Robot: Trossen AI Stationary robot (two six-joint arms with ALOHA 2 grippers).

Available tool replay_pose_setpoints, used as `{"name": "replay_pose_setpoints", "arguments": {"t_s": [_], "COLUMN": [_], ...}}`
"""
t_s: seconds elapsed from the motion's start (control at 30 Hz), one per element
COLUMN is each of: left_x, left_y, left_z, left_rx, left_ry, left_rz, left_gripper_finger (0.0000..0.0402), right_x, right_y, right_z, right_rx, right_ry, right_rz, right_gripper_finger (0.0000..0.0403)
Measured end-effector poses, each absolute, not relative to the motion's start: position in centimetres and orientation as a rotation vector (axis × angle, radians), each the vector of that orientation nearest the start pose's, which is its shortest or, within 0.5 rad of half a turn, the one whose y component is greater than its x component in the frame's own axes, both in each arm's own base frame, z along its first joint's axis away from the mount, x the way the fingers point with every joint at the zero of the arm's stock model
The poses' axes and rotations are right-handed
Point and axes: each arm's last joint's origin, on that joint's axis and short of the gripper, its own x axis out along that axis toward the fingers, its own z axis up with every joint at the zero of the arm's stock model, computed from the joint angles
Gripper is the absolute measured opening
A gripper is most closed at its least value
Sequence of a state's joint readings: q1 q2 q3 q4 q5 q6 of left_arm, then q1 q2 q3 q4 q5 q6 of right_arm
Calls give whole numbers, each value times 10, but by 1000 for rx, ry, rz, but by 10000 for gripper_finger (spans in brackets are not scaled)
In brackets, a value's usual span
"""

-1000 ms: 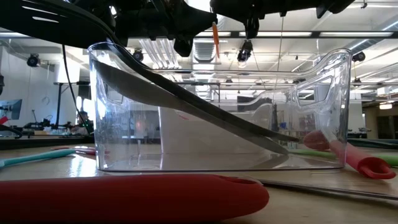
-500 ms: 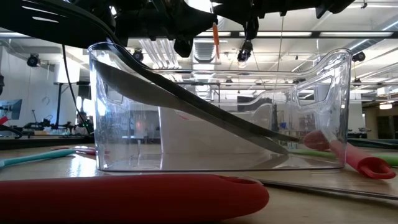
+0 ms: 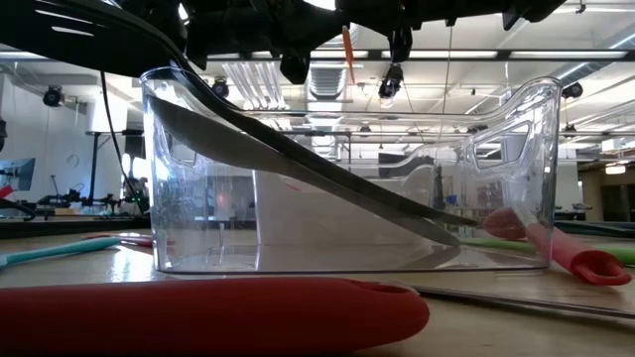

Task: Pick & Place Kitchen Items
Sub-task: Put the orange spatula into the white bin

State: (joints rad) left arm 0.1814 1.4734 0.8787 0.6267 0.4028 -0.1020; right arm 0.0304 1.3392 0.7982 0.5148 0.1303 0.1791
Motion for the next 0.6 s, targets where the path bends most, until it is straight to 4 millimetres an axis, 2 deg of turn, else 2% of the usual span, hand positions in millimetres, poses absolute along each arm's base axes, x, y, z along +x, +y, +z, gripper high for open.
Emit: {"name": "replay_pose_setpoints", "arguments": {"t_s": [0.33,0.6], "left_x": [322,322], "left_y": [47,47], "left_z": [281,280], "left_rx": [-95,-111], "left_ry": [-15,7], "left_rz": [-224,-222], "left_gripper_finger": [33,67], "right_x": [297,297], "right_y": [5,5], "right_z": [283,283], "right_rx": [154,151], "right_ry": [19,21], "right_rz": [-103,-103], "right_gripper_finger": [22,21]}}
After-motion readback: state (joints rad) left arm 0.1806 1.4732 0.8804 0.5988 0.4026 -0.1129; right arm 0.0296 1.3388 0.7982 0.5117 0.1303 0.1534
